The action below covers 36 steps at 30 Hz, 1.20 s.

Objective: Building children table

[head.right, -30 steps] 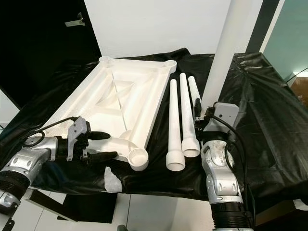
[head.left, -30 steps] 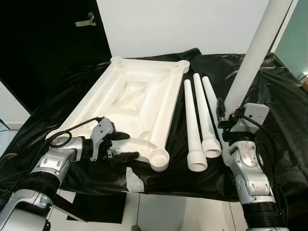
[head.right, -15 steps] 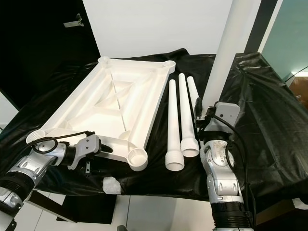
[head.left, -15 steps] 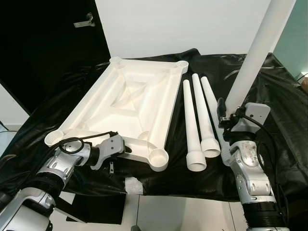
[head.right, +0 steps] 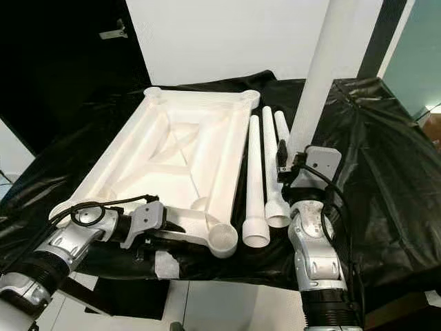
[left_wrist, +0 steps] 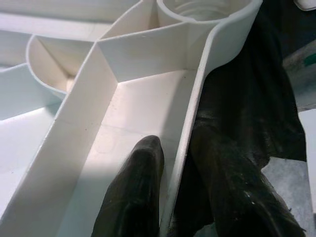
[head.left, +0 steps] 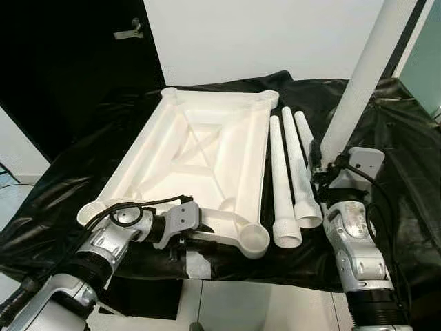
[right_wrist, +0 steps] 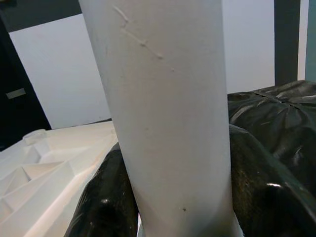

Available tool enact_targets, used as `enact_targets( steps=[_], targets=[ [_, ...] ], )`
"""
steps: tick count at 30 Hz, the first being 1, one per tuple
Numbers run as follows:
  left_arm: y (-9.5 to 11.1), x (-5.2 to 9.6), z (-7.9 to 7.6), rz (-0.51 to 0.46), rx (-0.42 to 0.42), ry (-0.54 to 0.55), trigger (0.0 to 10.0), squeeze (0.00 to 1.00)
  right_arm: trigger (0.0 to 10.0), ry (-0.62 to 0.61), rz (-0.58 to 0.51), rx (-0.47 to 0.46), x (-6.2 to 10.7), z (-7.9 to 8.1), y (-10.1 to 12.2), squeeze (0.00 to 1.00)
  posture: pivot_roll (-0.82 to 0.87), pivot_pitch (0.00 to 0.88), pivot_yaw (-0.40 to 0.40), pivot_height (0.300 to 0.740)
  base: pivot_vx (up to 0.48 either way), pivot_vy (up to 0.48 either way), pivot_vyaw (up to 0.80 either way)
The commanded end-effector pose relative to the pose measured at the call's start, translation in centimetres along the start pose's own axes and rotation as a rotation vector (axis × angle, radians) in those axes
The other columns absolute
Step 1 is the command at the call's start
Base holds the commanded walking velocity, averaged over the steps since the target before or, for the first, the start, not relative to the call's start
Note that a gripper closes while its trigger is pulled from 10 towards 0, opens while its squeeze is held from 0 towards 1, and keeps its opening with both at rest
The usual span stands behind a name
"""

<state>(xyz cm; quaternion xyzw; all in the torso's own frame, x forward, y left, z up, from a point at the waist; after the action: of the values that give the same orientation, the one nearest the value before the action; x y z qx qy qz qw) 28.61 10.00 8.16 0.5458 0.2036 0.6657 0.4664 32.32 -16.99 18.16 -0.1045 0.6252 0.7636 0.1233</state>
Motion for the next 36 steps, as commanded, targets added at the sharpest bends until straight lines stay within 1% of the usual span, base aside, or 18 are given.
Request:
enact_targets(
  steps=[1,2,3,5,13,14,15,17,20,22,23,24,25,28,29,33,35,36],
  targets=[
    [0.5,-2.0,-2.5,-0.035,-0.046,-0.215,8.5,0.0,10.0,0.002,-0.005,-0.012,-0.1,0.2,0.1,0.0,-0.12,0.014,0.061,0.74,0.0,0.0,0.0],
    [0.5,-2.4,-2.4,-0.03,-0.062,-0.204,10.0,0.0,10.0,0.002,-0.005,-0.011,0.0,0.2,0.1,0.0,-0.12,0.014,0.061,0.74,0.0,0.0,0.0],
    [0.5,-2.4,-2.4,-0.03,-0.062,-0.204,10.0,0.0,10.0,0.002,-0.005,-0.011,0.0,0.2,0.1,0.0,-0.12,0.014,0.061,0.74,0.0,0.0,0.0],
    [0.1,-3.7,-1.7,0.021,-0.09,-0.149,10.0,0.0,10.0,-0.001,-0.004,-0.01,0.0,0.1,0.1,0.0,-0.12,0.018,0.061,0.74,0.0,0.0,0.0],
    [0.8,-5.1,-0.3,0.017,-0.058,-0.056,10.0,0.0,10.0,-0.003,-0.005,-0.012,0.0,0.2,0.1,0.0,-0.12,0.014,0.068,0.74,0.0,0.0,0.0],
    [0.3,-5.8,0.7,0.073,-0.029,0.03,10.0,0.0,10.0,-0.002,-0.005,-0.013,0.0,0.3,0.1,0.0,-0.12,0.013,0.069,0.74,0.0,0.0,0.0],
    [0.3,-5.8,0.7,0.073,-0.029,0.03,10.0,0.0,10.0,-0.002,-0.005,-0.013,0.0,0.3,0.1,0.0,-0.12,0.013,0.069,0.74,0.0,0.0,0.0],
    [-0.4,-6.1,1.3,0.129,-0.01,0.098,10.0,0.0,10.0,-0.001,-0.005,-0.014,0.0,0.3,0.1,0.0,-0.12,0.014,0.069,0.74,0.0,0.0,0.0],
    [-0.9,-6.0,1.5,0.158,0.001,0.123,10.0,0.0,10.0,-0.001,-0.005,-0.014,0.0,0.3,0.0,0.0,-0.12,0.014,0.069,0.74,0.0,0.0,0.0],
    [-1.7,-5.9,1.5,0.189,0.039,0.142,10.0,0.0,10.0,0.001,-0.004,-0.014,-0.1,0.3,0.0,0.0,-0.12,0.013,0.067,0.74,0.0,0.0,0.0],
    [-1.9,-5.8,1.5,0.195,0.048,0.147,10.0,0.41,10.0,0.002,-0.004,-0.015,0.0,0.4,0.0,0.0,-0.12,0.013,0.065,0.74,0.0,0.0,0.0],
    [-1.9,-5.8,1.5,0.195,0.048,0.147,10.0,0.41,10.0,0.002,-0.004,-0.015,0.0,0.4,0.0,0.0,-0.12,0.013,0.065,0.74,0.0,0.0,0.0],
    [-2.0,-5.7,1.5,0.195,0.066,0.154,10.0,1.0,10.0,0.003,-0.003,-0.015,0.0,0.4,0.0,0.0,-0.12,0.013,0.065,0.74,0.0,0.0,0.0],
    [-2.1,-5.5,1.6,0.197,0.068,0.172,10.0,1.0,10.0,0.006,-0.002,-0.016,0.0,0.4,0.0,0.0,-0.11,0.015,0.062,0.74,0.0,0.0,0.0],
    [-2.3,-5.2,1.9,0.221,0.039,0.205,10.0,0.0,10.0,0.008,-0.001,-0.016,0.0,0.5,0.0,0.0,-0.11,0.015,0.062,0.74,0.0,0.0,0.0],
    [-2.6,-4.8,2.4,0.247,-0.001,0.242,10.0,0.0,10.0,0.01,0.0,-0.015,0.0,0.5,0.0,0.0,-0.11,0.016,0.062,0.74,0.0,0.0,0.0],
    [-2.5,-4.2,2.7,0.243,-0.015,0.262,10.0,0.0,10.0,0.01,0.0,-0.015,0.0,0.5,0.0,0.0,-0.12,0.018,0.064,0.74,0.0,0.0,0.0],
    [-2.1,-3.5,3.1,0.22,-0.036,0.29,10.0,0.0,10.0,0.008,0.0,-0.014,0.1,0.4,0.0,0.0,-0.12,0.019,0.067,0.74,0.0,0.0,0.0]
  ],
)
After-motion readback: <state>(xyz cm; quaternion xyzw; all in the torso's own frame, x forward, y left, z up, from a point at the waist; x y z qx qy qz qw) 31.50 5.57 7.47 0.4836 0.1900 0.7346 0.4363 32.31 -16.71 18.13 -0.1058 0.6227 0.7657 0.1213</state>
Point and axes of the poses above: a point about 5 cm out from each wrist's last joint towards the gripper, its own x axis pointing back from the gripper into the wrist, its own y axis along the axis of the wrist's last joint, z = x × y, the point moved 3 cm from there along -x, pointing out of the wrist towards the gripper, and after that the axes turned 12 degrees about -x, right-handed, at the moved point
